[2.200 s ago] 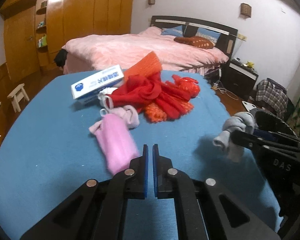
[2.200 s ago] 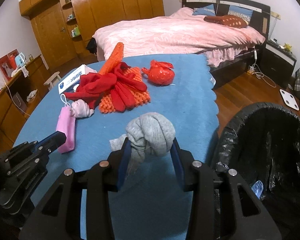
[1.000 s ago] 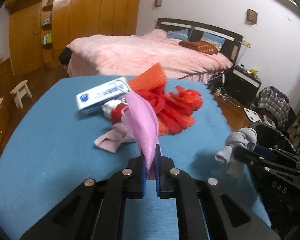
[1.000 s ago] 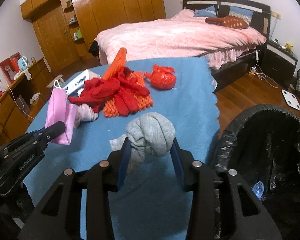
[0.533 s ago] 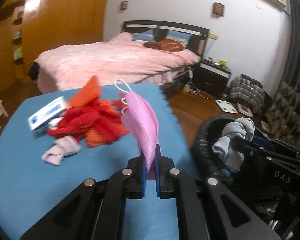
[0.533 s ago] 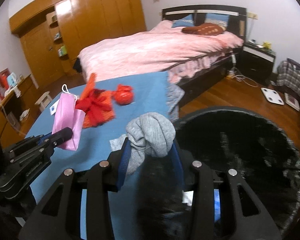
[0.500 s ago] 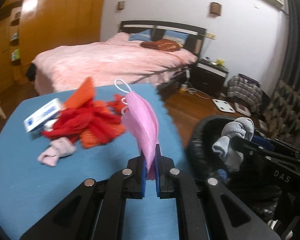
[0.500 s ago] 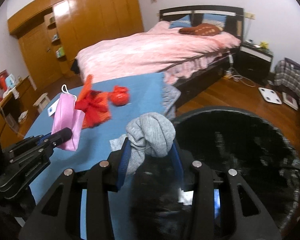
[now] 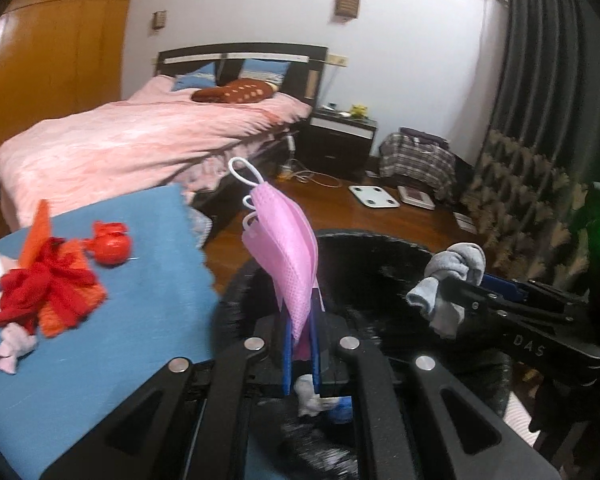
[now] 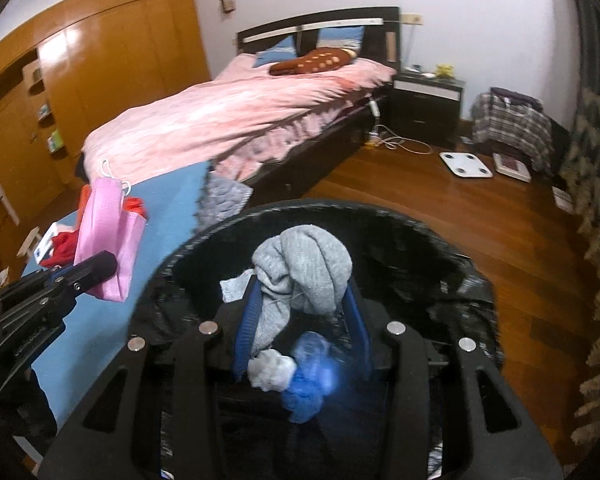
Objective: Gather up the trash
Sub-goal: 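Drop the grey sock and pink mask into the trash bin with both grippers, then grasp the light pink cloth with the left gripper, then carry a red glove toward the bin with the right gripper while the left holds the cloth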
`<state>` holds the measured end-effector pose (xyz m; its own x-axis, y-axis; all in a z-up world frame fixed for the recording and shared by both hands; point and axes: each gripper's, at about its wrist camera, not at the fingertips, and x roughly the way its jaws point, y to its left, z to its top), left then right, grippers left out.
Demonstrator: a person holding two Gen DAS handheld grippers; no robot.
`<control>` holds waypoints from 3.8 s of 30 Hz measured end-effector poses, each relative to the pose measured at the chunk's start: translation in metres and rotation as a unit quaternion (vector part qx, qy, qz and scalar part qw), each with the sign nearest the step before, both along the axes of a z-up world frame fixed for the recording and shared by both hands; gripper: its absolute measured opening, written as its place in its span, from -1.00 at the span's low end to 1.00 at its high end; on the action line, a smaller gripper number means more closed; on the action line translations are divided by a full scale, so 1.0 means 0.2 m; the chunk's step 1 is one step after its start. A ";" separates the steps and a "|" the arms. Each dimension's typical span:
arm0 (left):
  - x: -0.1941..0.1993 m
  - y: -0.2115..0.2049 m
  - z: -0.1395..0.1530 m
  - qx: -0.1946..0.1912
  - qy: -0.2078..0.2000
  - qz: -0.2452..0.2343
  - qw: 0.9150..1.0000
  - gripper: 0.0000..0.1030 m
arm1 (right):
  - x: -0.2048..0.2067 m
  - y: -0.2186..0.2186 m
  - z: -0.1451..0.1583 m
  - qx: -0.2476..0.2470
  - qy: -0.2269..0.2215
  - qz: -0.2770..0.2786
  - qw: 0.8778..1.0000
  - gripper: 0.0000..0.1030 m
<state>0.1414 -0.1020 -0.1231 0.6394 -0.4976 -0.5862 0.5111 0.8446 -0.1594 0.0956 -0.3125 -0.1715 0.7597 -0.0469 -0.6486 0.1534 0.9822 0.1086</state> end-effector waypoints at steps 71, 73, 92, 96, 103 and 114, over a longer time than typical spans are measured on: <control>0.32 1.31 -0.38 0.066 0.065 0.264 0.960 -0.36 | 0.67 1.23 -0.24 -0.032 0.018 0.192 0.981 0.88; 0.31 1.31 -0.38 0.059 0.064 0.265 0.960 -0.45 | 0.68 1.24 -0.23 -0.030 0.018 0.192 0.981 0.88; 0.36 1.34 -0.43 0.051 0.098 0.257 0.960 -0.09 | 0.71 1.31 -0.21 -0.038 0.016 0.208 0.977 0.88; 0.38 1.33 -0.44 0.052 0.102 0.258 0.960 -0.01 | 0.72 1.30 -0.21 -0.037 0.016 0.204 0.978 0.88; 0.36 1.35 -0.43 0.033 0.091 0.257 0.962 -0.50 | 0.72 1.30 -0.22 -0.035 0.020 0.205 0.978 0.88; 0.17 1.54 -0.33 0.023 0.051 0.322 0.945 -0.61 | 0.75 1.40 -0.20 -0.021 0.012 0.218 0.976 0.88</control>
<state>0.1757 0.2057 -0.1884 0.7403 0.0037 -0.6722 -0.1275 0.9826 -0.1350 0.2460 -0.0328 -0.2113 0.6985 0.2503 -0.6704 -0.2785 0.9581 0.0675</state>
